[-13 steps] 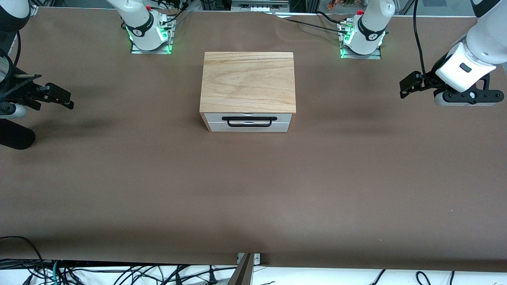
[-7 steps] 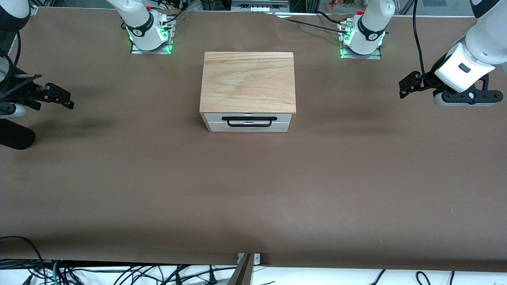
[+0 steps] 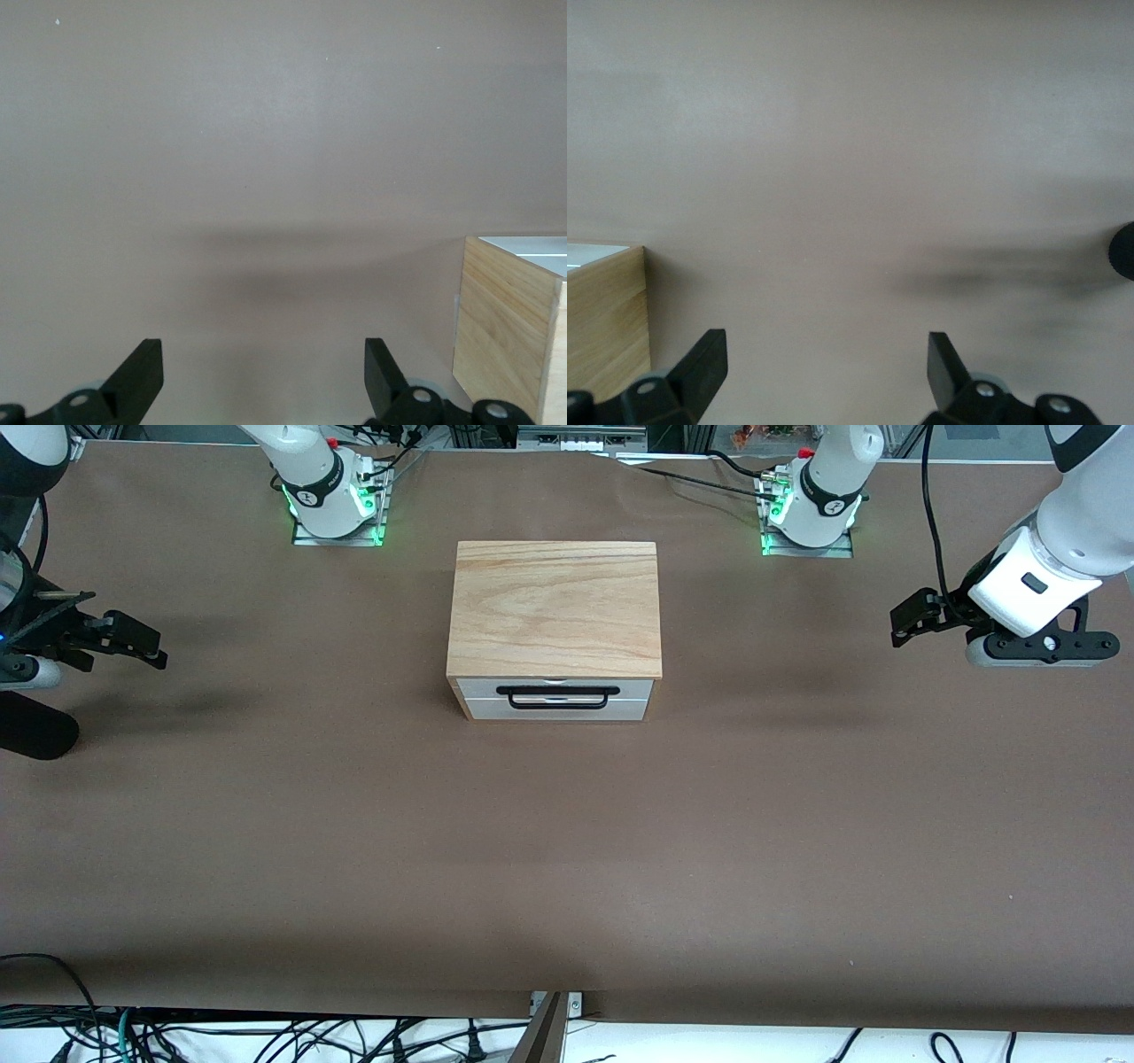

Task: Pull top drawer with both arms simultaneously
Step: 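Move the right gripper and the left gripper toward the drawer handle ends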

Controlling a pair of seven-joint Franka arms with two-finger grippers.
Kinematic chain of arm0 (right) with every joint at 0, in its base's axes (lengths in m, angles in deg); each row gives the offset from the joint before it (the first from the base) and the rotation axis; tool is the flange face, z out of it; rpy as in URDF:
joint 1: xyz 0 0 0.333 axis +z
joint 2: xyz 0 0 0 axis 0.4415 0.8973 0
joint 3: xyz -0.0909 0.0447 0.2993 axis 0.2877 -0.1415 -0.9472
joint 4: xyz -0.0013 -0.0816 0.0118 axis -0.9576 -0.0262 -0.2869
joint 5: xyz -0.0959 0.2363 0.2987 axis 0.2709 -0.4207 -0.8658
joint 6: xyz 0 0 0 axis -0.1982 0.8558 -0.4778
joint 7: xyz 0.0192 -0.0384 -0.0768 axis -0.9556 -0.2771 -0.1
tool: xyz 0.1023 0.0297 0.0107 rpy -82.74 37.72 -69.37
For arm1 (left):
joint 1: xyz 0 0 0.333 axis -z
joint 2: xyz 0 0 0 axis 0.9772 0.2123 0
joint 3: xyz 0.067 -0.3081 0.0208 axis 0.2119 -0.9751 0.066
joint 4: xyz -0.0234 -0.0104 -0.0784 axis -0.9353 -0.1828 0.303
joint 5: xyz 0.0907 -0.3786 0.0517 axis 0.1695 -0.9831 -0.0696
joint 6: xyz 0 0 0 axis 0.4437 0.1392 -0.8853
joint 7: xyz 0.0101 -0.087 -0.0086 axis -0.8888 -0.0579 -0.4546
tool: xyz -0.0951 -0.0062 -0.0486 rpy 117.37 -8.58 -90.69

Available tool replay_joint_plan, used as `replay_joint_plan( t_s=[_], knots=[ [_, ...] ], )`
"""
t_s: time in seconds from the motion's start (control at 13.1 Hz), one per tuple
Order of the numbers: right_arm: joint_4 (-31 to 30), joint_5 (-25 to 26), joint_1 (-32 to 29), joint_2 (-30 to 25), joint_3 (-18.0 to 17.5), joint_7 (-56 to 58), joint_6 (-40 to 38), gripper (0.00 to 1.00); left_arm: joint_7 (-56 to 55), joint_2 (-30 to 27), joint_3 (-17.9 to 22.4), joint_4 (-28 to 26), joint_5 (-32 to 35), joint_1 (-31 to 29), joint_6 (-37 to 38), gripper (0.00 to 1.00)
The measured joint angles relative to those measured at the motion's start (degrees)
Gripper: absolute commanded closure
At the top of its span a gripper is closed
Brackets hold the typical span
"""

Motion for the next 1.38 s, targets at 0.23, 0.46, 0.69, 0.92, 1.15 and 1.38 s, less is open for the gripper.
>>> replay_joint_plan(
  t_s=[0.23, 0.46, 0.69, 0.92, 1.15, 1.38],
  knots=[
    [-0.05, -1.24, 0.08, 0.25, -0.04, 0.12, -2.86, 0.00, 0.00, 0.70, -0.01, -0.61, -1.94, 0.04, 0.11, 0.00],
    [-0.55, -12.87, 1.27, 3.75, -0.17, 1.14, -6.63, 0.00, -0.19, 3.47, -0.03, -1.13, -6.59, 0.12, -0.42, 0.00],
    [-0.73, -28.30, 1.50, 11.39, -0.30, 3.12, -9.76, 0.00, -0.24, 8.05, -0.07, -1.31, -13.46, 0.18, -4.54, 0.00],
    [-0.89, -43.11, 2.58, 18.92, -0.36, 6.63, -11.98, 0.00, -0.02, 12.03, -0.18, -1.70, -23.90, 0.32, -10.69, 0.00],
    [-2.37, -57.54, 5.80, 26.12, -0.42, 21.04, -10.88, 0.00, 5.03, 16.41, -0.31, -3.55, -36.34, 0.51, -16.20, 0.00],
    [-6.33, -72.17, 8.76, 32.69, -0.43, 42.89, -7.10, 0.00, 14.20, 21.67, -0.31, -4.21, -50.71, 0.56, -18.14, 0.00]
  ],
)
